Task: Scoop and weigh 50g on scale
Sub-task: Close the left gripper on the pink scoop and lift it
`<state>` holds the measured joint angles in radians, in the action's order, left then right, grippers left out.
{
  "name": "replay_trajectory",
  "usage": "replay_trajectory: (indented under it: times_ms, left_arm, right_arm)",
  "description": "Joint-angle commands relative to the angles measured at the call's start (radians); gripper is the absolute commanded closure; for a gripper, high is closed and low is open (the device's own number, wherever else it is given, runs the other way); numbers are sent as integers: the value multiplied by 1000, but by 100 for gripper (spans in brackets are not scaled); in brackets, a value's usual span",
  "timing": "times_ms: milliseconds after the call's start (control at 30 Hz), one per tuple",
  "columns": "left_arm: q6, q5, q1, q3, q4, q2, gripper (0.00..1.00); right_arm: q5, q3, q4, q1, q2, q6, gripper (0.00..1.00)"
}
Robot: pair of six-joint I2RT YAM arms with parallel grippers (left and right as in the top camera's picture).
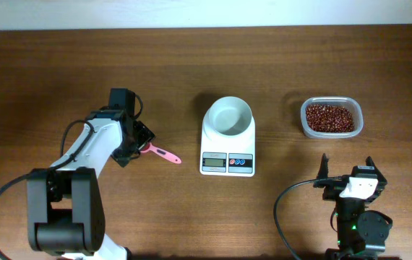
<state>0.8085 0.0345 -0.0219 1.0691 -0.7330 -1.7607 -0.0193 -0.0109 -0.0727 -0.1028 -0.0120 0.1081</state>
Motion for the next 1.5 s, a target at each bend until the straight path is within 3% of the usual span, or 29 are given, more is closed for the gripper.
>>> replay_trajectory:
  times_ms: [0, 500, 767, 1067, 1267, 1467]
  left_arm:
    - [31, 15, 5, 13, 23, -16, 23]
    - [34, 6, 5, 13, 29, -90, 39]
    - [36, 6, 5, 13, 29, -90, 63]
    - [36, 7, 5, 13, 29, -90, 76]
    - [36, 7, 5, 13, 29, -90, 100]
    - [36, 8, 5, 13, 30, -90, 100]
  right_arm:
    - [-19, 5, -6, 5, 4, 1, 1]
    - [-19, 5, -6, 5, 4, 0, 1]
    - [-19, 5, -6, 5, 4, 1, 1]
    - [-19, 5, -6, 5, 4, 1, 1]
    - [-19, 5, -6, 5, 4, 0, 1]
    - [-19, 5, -6, 5, 4, 1, 1]
